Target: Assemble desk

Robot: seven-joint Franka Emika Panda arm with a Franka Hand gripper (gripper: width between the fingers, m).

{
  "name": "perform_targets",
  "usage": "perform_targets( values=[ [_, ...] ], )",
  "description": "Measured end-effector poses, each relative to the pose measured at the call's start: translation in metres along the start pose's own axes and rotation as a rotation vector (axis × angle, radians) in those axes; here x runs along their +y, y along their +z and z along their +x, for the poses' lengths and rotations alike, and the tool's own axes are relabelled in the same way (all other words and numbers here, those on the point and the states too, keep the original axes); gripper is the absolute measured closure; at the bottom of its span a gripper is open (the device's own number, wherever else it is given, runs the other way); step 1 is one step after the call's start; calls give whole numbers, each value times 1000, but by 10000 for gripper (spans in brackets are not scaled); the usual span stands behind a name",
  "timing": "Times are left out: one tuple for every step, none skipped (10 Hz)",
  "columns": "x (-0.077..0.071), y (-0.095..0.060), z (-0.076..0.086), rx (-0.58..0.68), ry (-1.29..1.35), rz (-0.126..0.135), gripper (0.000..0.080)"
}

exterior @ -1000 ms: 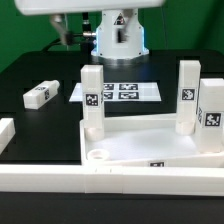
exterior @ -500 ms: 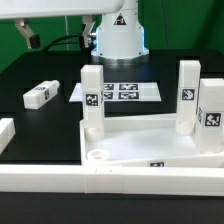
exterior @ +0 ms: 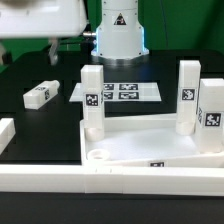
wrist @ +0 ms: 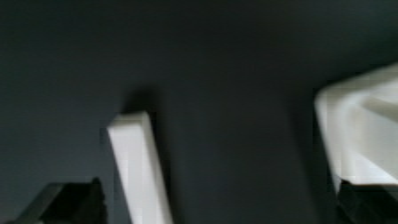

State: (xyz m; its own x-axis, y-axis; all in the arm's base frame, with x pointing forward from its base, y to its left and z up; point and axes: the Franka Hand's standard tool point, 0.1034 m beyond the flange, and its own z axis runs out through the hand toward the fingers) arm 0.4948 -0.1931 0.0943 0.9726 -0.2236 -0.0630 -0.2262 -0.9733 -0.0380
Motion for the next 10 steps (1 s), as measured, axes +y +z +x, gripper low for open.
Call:
perform_targets(
  values=[
    [5,14,-5,-12,15,-7,151],
    [3,12,-2,-10,10,-7,151],
    [3,12,-2,-9,10,-7,151],
    [3,13,-3,-11,10,-7,151],
    [5,15,-5,-15,14,-7,151],
    [12,23,-11,-26,32,-8,151],
    [18,38,-27,-32,78,-3,151],
    [22,52,-48,-66,96,0,151],
    [26,58,-58,-87,121,12,151],
    [29,61,-63,-95,124,13,151]
  ],
)
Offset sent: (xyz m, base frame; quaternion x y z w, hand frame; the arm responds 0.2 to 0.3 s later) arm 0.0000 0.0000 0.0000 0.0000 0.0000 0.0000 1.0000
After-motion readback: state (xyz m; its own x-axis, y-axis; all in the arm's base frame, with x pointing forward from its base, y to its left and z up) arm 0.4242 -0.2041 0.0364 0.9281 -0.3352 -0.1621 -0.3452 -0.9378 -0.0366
